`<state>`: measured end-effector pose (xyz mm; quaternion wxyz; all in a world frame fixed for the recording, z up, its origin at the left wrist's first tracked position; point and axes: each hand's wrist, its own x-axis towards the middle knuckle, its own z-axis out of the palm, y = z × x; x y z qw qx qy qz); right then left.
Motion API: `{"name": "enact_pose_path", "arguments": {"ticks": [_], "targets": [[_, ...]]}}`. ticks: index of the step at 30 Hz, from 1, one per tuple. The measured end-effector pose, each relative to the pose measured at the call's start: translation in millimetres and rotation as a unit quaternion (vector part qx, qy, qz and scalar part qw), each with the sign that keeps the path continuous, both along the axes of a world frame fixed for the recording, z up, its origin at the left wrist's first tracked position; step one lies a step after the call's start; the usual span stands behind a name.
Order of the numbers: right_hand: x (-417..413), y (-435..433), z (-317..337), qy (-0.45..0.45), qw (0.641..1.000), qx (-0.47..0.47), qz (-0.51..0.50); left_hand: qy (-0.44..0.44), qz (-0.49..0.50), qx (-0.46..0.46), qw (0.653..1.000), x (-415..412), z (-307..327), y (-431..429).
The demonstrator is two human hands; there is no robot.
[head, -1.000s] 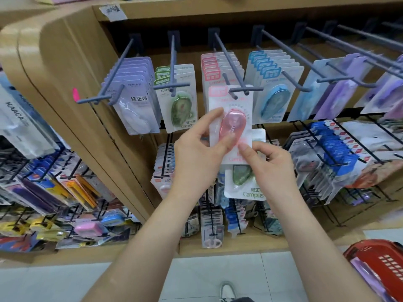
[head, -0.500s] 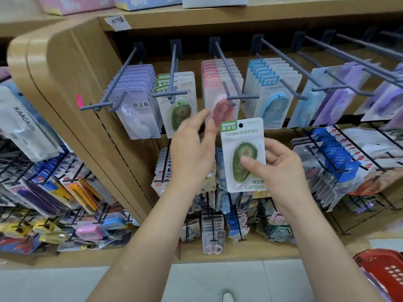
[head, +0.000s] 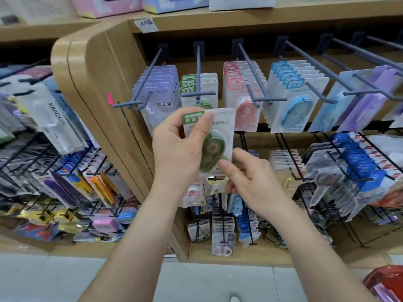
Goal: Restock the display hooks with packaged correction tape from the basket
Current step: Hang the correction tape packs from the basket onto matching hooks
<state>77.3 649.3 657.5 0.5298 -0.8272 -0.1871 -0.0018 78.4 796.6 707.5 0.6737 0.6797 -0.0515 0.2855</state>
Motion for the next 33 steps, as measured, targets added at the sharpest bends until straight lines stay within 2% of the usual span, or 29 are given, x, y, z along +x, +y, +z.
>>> {"name": "enact_pose_path", "arguments": {"ticks": [3,7,15,22,29,33], "targets": [[3.6,9.6,-1.0,-0.026,0.999,0.002,-0.021,-0.028,0.036,0.020,0.999,6.8,5.9,6.5],[8.1,16.7,0.5,-0.041,0.998,0.020,-0.034,-0.016,0.068,0.020,0.997,18.5,7.2,10.4],[18.1,19.5,-7.9,-0.034,0.999,0.015,-0.038,0.030,0.043,-0.088,0.995,24.0,2.8,7.4],[27.1,17.8,-10.3,-0.024,0.999,0.018,-0.035,0.049,0.018,-0.093,0.994,30.4,5.5,10.7],[42.3,16.3,-21.1,-0.012,0.999,0.034,-0.041,0.083,0.022,-0.017,0.996,26.8,-12.7,6.3],[54.4,16.1,-23.3,-0.012,0.998,0.049,-0.032,0.088,0.034,-0.007,0.996,18.1,-30.0,10.5]]}}
